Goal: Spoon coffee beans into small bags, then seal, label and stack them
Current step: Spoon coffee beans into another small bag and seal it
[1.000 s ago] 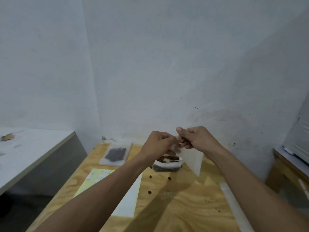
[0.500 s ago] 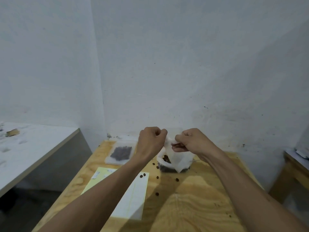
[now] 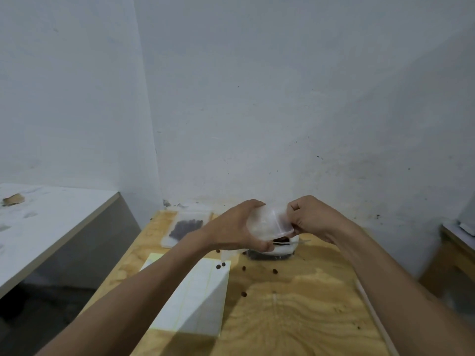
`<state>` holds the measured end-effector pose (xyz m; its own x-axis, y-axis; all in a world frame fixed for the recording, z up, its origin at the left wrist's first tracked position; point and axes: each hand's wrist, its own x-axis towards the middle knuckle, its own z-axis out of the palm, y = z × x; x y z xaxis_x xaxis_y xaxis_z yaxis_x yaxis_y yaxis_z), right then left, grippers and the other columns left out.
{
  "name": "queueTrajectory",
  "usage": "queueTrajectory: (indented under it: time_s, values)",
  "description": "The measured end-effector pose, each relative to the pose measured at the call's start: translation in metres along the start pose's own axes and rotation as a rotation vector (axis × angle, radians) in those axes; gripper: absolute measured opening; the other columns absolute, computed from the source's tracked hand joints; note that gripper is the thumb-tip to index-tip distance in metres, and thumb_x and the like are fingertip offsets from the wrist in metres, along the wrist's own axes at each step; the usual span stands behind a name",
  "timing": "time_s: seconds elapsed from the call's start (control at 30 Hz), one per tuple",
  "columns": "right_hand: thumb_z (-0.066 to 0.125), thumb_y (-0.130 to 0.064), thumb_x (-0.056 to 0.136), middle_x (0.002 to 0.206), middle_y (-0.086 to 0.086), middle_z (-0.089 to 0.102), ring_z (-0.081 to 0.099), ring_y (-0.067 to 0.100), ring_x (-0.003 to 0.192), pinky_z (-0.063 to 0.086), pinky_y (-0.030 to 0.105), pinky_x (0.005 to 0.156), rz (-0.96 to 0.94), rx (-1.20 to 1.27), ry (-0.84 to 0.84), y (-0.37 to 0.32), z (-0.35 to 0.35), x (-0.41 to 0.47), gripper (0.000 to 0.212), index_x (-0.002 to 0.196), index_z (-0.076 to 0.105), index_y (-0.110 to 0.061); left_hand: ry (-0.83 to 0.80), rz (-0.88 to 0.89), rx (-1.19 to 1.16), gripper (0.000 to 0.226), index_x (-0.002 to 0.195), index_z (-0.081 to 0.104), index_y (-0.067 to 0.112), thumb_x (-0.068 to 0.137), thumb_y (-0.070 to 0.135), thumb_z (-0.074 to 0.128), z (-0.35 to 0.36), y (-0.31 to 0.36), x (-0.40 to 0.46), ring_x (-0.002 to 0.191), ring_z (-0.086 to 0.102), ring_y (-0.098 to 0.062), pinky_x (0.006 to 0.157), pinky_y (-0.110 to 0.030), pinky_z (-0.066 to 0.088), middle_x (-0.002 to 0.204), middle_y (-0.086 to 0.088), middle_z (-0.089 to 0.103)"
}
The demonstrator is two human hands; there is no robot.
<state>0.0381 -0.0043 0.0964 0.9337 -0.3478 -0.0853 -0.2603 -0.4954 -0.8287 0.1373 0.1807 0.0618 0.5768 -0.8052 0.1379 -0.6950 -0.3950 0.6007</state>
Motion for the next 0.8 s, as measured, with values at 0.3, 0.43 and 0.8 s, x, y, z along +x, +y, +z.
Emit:
queueTrajectory:
  time_s: [0.3,0.43,0.8]
  values:
    - [0.076,-0.003,0.079,0.084,0.012,0.076,0.070,0.011,0.072,0.057,0.024,0.071,-0.139,-0.005,0.088,0.000,0.004,-0.004,0.006,0.083,0.077,-0.007,0.061,0.017,0.245,0.110,0.149,0.031,0.028,0.060,0.063,0.086,0.015,-0.015,0.008,0.115,0.046,-0.016,0.097,-0.035,0.045,0.129,0.006,0.047]
    - [0.077,-0.008,0.082,0.094,0.019,0.076,0.075,0.026,0.080,0.062,0.035,0.082,-0.119,0.035,-0.061,0.000,0.007,-0.002,0.014,0.094,0.077,-0.001,0.041,0.001,0.129,0.100,0.141,0.041,0.027,0.061,0.067,0.085,0.017,-0.006,0.007,0.109,0.048,-0.010,0.090,-0.030,0.047,0.125,0.010,0.049]
    - [0.072,-0.016,0.090,0.085,-0.004,0.076,0.074,0.010,0.078,0.062,0.028,0.072,-0.235,-0.050,0.217,0.016,0.013,0.010,0.007,0.090,0.079,-0.017,0.145,-0.044,0.086,0.087,0.141,0.048,0.020,0.072,0.061,0.082,0.011,-0.017,0.003,0.113,0.054,-0.012,0.095,-0.031,0.049,0.131,0.007,0.056]
